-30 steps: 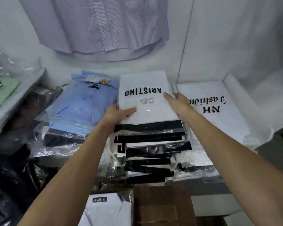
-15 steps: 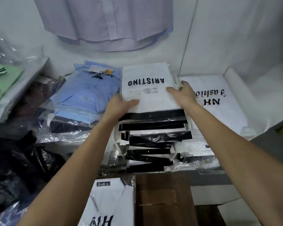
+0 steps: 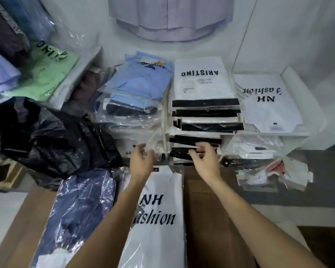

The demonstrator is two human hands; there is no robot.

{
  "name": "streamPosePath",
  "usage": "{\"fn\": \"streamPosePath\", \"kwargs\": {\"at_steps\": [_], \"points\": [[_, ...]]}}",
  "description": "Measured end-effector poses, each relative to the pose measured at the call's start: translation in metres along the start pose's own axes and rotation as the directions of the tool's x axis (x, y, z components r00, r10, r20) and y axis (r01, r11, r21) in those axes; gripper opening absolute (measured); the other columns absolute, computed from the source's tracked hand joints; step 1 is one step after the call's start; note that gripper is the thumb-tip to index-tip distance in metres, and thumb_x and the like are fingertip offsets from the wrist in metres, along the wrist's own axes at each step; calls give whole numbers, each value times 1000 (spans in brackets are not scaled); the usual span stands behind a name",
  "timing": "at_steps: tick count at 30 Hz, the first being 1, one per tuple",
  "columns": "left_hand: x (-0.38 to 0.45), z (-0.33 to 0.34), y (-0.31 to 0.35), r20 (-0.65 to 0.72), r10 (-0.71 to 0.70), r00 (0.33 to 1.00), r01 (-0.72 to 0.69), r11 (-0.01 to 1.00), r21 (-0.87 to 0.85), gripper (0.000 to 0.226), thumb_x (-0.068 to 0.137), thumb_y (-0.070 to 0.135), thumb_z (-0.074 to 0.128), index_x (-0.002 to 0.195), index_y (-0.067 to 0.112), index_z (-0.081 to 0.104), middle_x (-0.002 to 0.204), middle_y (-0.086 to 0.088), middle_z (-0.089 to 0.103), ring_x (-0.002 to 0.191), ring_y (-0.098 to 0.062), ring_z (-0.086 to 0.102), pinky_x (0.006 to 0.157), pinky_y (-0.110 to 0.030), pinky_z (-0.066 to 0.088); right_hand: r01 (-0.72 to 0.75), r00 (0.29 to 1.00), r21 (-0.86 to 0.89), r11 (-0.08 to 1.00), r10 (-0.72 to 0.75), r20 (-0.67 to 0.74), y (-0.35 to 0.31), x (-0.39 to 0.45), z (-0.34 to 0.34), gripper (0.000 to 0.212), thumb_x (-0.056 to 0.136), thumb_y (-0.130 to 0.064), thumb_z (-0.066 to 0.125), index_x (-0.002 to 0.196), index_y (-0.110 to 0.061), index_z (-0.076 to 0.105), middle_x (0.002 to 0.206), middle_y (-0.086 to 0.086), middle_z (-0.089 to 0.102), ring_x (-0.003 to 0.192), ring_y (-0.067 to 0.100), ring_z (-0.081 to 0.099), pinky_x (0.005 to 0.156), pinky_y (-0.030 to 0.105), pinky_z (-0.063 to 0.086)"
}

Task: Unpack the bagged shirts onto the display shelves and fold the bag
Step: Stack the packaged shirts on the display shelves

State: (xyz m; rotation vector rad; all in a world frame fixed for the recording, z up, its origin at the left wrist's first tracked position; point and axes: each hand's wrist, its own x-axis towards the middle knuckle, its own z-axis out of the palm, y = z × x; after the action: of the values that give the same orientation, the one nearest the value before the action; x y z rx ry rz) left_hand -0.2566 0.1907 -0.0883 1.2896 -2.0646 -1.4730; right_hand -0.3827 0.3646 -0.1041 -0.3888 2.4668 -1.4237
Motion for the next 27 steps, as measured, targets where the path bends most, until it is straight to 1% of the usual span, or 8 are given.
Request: {"fn": "streamPosePath", "kwargs": {"at_steps": [3, 5, 8, 12, 15, 17, 22, 27], "points": [[-17, -30, -56, -5, -41, 999, 42, 986, 164, 45, 90, 43, 55, 125, 15, 61, 117, -7, 69, 110, -31, 63, 98, -48, 50, -251, 958, -32, 968, 253, 136, 21, -39, 37, 46, 90, -50, 69, 125, -22, 58, 119, 1, 64, 101, 15, 63, 81, 29, 49], [-29, -42, -76, -8, -9, 1000, 10, 975, 224, 41, 92, 41, 54, 123, 15, 60, 108, -9, 69, 102, -32, 64, 90, -46, 53, -387, 903, -90, 918, 397, 163, 26, -61, 52, 57, 87, -61, 64, 125, -19, 57, 117, 1, 64, 103, 22, 63, 83, 34, 49], [-47, -48, -83, 36, -37, 999, 26, 966, 259, 62, 83, 48, 54, 138, 18, 52, 123, -15, 63, 113, -34, 61, 97, -51, 52, -523, 823, -183, 832, 549, 148, 28, -89, 63, 67, 79, -75, 52, 113, -17, 62, 108, 1, 68, 98, 27, 65, 83, 38, 52], [-79, -42, -83, 113, -127, 985, 84, 942, 324, 72, 89, 40, 60, 151, 13, 37, 158, -15, 30, 144, -38, 32, 115, -56, 36, -608, 752, -66, 791, 601, 270, 26, -116, 72, 51, 85, -62, 60, 106, -16, 66, 113, 2, 68, 99, 24, 64, 85, 37, 51], [-91, -36, -90, 127, -145, 981, 89, 924, 372, 72, 89, 38, 62, 151, 12, 36, 157, -17, 31, 148, -35, 25, 118, -54, 29, -686, 689, 99, 721, 598, 410, 20, -129, 74, 37, 87, -43, 75, 113, -20, 62, 114, -4, 57, 106, 15, 52, 90, 31, 40], [-88, -35, -91, 149, -156, 976, 87, 916, 392, 73, 89, 40, 61, 152, 13, 35, 156, -15, 32, 148, -34, 24, 118, -54, 29, -702, 672, 124, 701, 594, 443, 20, -131, 76, 48, 83, -42, 81, 122, -18, 64, 112, -3, 56, 106, 15, 51, 90, 30, 39], [-76, -42, -86, 195, -206, 959, 125, 924, 361, 76, 85, 41, 62, 153, 18, 36, 155, -14, 32, 141, -35, 35, 115, -54, 35, -602, 776, 179, 778, 517, 362, 38, -129, 78, 82, 55, -52, 93, 125, -23, 62, 119, -3, 73, 106, 20, 70, 94, 42, 58], [-67, -44, -62, 179, -63, 982, -1, 942, 335, 63, 89, 36, 66, 145, 15, 46, 146, -16, 43, 132, -34, 47, 112, -46, 39, -382, 843, -39, 923, 365, 395, 32, -102, 28, 61, 83, -30, 84, 136, -24, 55, 125, -5, 68, 112, 18, 65, 100, 40, 53]]}}
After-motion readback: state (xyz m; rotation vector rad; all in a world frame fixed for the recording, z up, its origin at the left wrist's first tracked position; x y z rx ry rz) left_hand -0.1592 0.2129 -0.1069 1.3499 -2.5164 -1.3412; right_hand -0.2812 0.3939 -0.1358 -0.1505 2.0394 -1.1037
